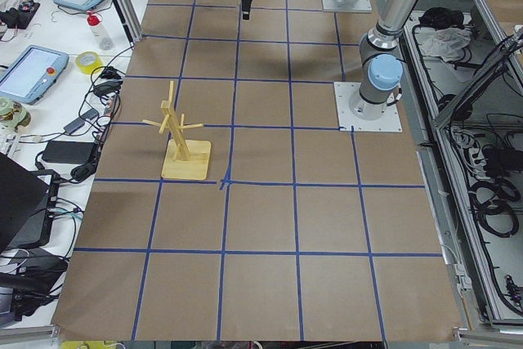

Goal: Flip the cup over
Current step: 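Carry the cup with the right gripper toward the table center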

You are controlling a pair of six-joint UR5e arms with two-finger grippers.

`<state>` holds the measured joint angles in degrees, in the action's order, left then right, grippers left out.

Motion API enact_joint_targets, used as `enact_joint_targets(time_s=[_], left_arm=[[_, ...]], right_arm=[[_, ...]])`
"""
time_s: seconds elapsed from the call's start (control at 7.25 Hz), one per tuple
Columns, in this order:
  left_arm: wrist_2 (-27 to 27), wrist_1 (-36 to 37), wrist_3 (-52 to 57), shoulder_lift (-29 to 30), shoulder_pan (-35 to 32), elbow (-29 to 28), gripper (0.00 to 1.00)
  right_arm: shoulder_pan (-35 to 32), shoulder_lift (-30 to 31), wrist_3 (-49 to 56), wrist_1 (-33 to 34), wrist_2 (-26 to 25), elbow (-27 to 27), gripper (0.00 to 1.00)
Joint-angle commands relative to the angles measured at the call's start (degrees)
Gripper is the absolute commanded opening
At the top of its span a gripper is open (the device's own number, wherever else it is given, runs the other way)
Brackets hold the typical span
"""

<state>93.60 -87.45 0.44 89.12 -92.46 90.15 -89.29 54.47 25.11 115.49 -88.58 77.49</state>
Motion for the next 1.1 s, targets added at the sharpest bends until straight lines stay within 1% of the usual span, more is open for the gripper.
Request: enact_joint_targets(time_s=[0.0, 0.28, 0.41, 0.69, 0.83, 0.97], left_arm=[[0.0, 0.0, 0.0, -0.09, 0.0, 0.03, 1.0], [0.0, 0.0, 0.0, -0.18, 0.0, 0.03, 1.0], [0.0, 0.0, 0.0, -0.09, 0.0, 0.03, 1.0], [0.0, 0.0, 0.0, -0.09, 0.0, 0.03, 1.0], [0.0, 0.0, 0.0, -0.09, 0.0, 0.03, 1.0], [0.0, 0.0, 0.0, -0.09, 0.0, 0.03, 1.0]], right_arm=[[-11.05, 0.73, 6.24, 0.79, -0.62, 0.03, 0.45], [-17.38, 0.2, 14.05, 2.1, -0.8, 0.12, 0.44], [-19.68, -0.93, 16.61, 4.72, -0.8, 0.21, 0.44], [-22.84, -4.26, 17.51, 9.65, -1.06, 0.29, 0.44], [-24.69, -5.76, 20.13, 11.32, -4.11, 0.38, 0.42], [-26.36, -5.69, 21.46, 11.43, -4.58, 1.16, 0.41]])
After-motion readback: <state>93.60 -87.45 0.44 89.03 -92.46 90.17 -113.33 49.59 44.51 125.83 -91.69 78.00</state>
